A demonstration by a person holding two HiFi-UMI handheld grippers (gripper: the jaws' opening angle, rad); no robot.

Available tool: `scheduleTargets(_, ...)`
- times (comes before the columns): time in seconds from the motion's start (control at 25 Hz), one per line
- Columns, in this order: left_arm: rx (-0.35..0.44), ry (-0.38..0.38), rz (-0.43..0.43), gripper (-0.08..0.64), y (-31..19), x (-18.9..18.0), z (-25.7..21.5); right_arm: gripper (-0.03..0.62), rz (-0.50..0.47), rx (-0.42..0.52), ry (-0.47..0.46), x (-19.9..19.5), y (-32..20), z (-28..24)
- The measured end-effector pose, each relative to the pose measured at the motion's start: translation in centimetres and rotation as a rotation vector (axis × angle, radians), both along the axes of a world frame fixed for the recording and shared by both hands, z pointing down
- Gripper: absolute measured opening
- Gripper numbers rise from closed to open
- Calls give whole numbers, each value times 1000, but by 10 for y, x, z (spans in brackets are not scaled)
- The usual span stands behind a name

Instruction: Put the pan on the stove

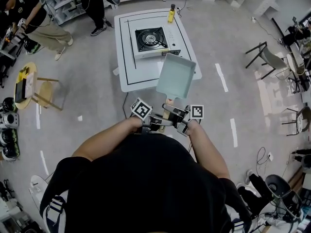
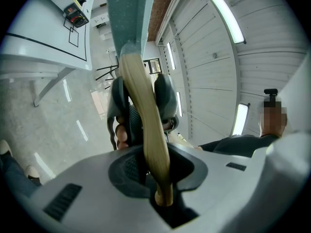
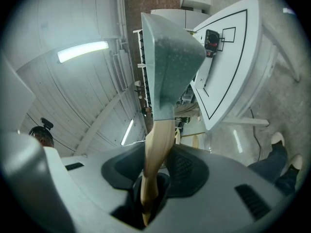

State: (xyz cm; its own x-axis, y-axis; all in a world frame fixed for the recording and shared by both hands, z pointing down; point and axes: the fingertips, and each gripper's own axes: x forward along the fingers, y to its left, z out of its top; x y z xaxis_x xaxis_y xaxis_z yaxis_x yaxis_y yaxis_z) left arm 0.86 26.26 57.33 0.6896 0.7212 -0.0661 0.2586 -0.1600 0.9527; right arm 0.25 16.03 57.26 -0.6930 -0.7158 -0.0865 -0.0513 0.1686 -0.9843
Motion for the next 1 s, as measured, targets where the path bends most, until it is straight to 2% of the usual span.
scheduleTargets(0.2,-46,-23,-20,84,0,-2,3,127,-5,-2,-13,-3,-2,0)
scheduleTargets(0.52,-12,-3,-18,84,-4,-1,5,127,-9,-2,-17,-3,-4,2)
scheduleTargets(0.72,-73,-8,-22,84,-7,3,4,127,-11,-8,6,3,-10,3)
scheduleTargets(1.0,-37,4,-17,85,-19,7,6,128,-23,-9,5,5,-21,5)
